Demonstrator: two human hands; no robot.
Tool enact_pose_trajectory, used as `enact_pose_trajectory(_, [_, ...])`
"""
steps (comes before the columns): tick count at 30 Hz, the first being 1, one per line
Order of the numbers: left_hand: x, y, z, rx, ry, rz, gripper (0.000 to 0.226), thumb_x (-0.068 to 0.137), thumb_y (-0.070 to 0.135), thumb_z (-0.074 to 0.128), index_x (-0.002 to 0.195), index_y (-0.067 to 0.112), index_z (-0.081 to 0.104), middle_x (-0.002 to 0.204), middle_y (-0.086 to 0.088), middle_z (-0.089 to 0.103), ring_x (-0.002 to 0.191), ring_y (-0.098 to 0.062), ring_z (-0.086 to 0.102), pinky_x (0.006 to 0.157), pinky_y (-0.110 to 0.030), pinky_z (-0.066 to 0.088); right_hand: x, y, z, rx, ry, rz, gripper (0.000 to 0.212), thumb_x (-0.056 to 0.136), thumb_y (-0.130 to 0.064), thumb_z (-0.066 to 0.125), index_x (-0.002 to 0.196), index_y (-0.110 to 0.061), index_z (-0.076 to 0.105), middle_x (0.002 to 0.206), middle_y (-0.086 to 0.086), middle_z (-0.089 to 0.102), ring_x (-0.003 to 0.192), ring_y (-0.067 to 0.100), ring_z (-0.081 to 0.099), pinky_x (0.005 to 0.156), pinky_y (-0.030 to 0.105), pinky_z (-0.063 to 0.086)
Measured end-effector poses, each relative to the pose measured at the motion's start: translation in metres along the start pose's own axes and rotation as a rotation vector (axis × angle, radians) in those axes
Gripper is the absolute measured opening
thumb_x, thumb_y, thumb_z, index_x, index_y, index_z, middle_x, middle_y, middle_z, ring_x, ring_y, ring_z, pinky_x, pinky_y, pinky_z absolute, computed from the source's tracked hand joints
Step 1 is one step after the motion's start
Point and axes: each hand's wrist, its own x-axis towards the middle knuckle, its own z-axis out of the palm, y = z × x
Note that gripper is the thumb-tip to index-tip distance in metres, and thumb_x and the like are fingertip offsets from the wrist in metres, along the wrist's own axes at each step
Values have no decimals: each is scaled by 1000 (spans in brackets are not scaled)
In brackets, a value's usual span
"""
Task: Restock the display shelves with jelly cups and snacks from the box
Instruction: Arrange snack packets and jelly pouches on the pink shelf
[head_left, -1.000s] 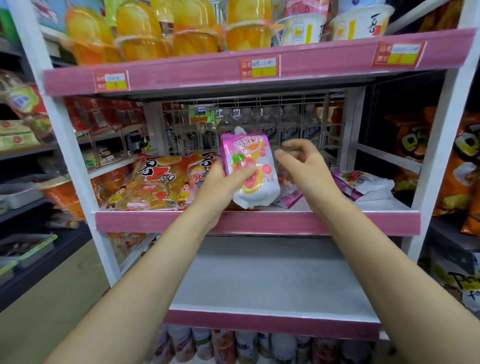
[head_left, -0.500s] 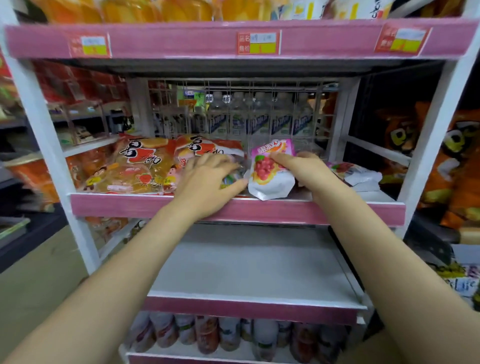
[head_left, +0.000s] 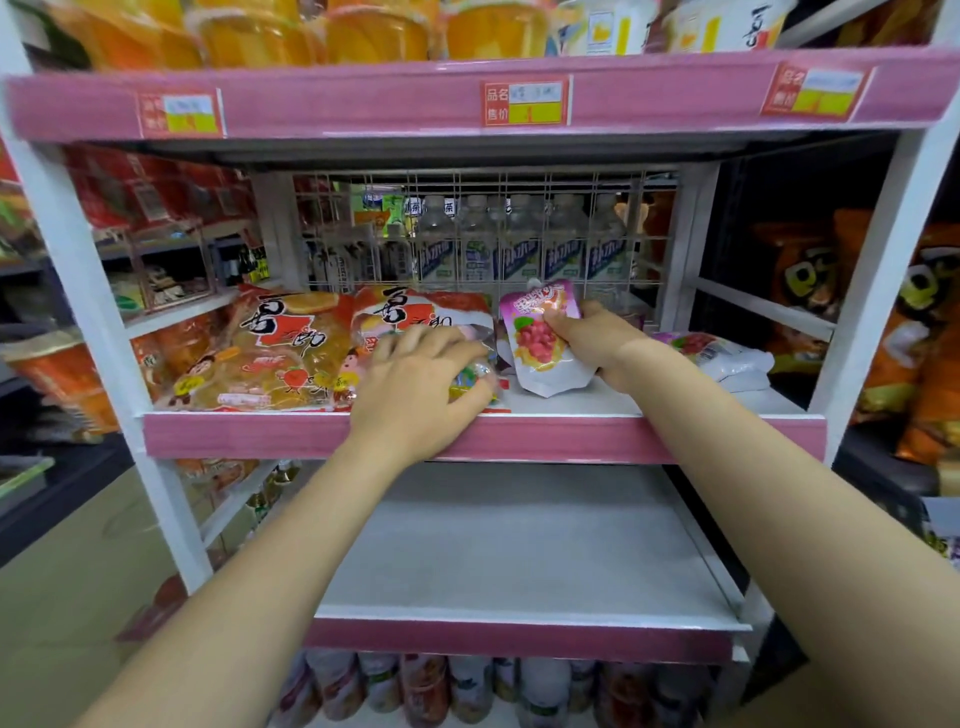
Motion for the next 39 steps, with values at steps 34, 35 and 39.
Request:
enact_pose_trajectory(34, [4, -1, -1, 36, -128, -42, 56, 94, 67, 29, 141, 42, 46, 160, 11, 31, 147, -18, 23, 117, -43, 14, -27, 2, -38, -661, -9, -292, 86, 83, -75, 52, 154, -37, 23, 154, 13, 34, 139, 36, 39, 112, 47, 37])
enact_pose_trajectory(35, [7, 3, -2, 45, -132, -50, 63, 90, 70, 24, 140, 39, 48, 159, 9, 32, 147, -19, 23, 117, -44, 16, -27, 5, -51, -636, 79, -290, 82, 86, -70, 55, 153, -32, 28, 151, 15, 37, 135, 36, 43, 109, 46, 41])
enact_pose_trajectory(39, [15, 32, -2, -20, -87, 136, 73, 84, 73, 22, 139, 35, 51, 159, 7, 34, 147, -18, 25, 117, -40, 12, -25, 34, -90, -819, 232, -19, 71, 94, -57, 53, 149, -17, 34, 147, 20, 40, 132, 40, 43, 104, 46, 42])
